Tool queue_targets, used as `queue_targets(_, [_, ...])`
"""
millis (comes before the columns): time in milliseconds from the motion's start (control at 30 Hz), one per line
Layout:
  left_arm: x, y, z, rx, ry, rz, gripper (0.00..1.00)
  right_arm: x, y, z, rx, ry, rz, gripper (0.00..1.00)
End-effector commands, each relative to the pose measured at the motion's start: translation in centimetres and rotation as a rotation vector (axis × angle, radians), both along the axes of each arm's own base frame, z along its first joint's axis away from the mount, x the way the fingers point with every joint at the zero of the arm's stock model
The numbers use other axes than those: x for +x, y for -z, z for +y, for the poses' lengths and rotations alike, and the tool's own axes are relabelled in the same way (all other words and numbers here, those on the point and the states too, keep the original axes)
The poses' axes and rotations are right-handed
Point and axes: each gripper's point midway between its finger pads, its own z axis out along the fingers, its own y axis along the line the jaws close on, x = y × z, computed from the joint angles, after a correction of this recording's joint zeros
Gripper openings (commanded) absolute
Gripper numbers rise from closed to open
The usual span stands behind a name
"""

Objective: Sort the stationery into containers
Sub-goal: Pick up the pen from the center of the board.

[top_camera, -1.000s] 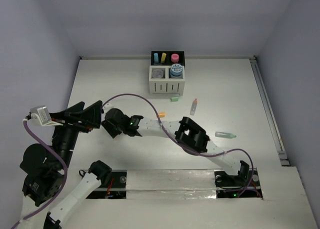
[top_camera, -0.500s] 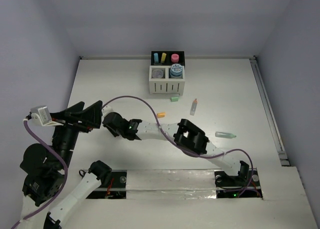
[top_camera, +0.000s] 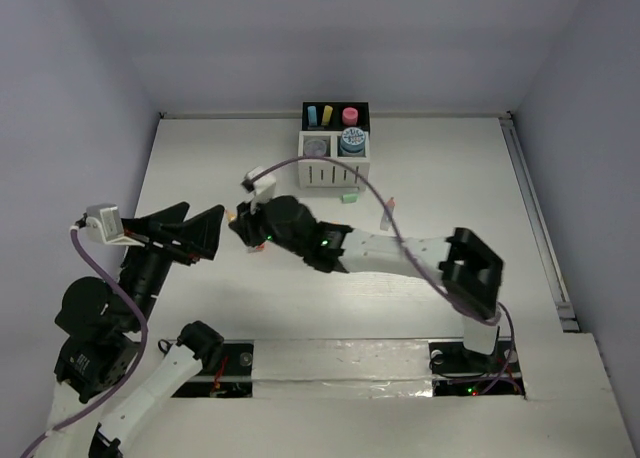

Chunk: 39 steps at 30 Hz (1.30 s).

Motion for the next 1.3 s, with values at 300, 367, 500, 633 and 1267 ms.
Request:
queue_targets(300, [3.7, 10.3, -9.3, -0.022, 0.309, 0.199, 0.89, 2.7, -11.9, -12.8, 0.434, 0.144, -0.067, 0.01])
queue_targets(367, [4.4, 11.7, -9.5, -0.031, 0.294, 0.222, 0.85, 2.2, -12.7, -13.4, 0.462, 0.14, -0.068, 0.01])
queue_targets(500, [5.2, 12.4, -11.1, -0.058, 0.347, 0.206, 0.83, 1.7, -12.8, -13.8, 0.49, 0.116, -0.059, 0.01])
queue_targets(633, [6.4, 13.3, -11.7, -0.046, 0.331, 0.212, 0.8, 1.4, -12.4, -13.5, 0.503, 0.097, -0.036, 0.01])
queue_targets(1267, [7.2, 14.4, -14.1, 0.041, 0.42, 0.251, 0.43, 2.2, -13.0, -14.7, 0.546, 0.172, -0.058, 0.02])
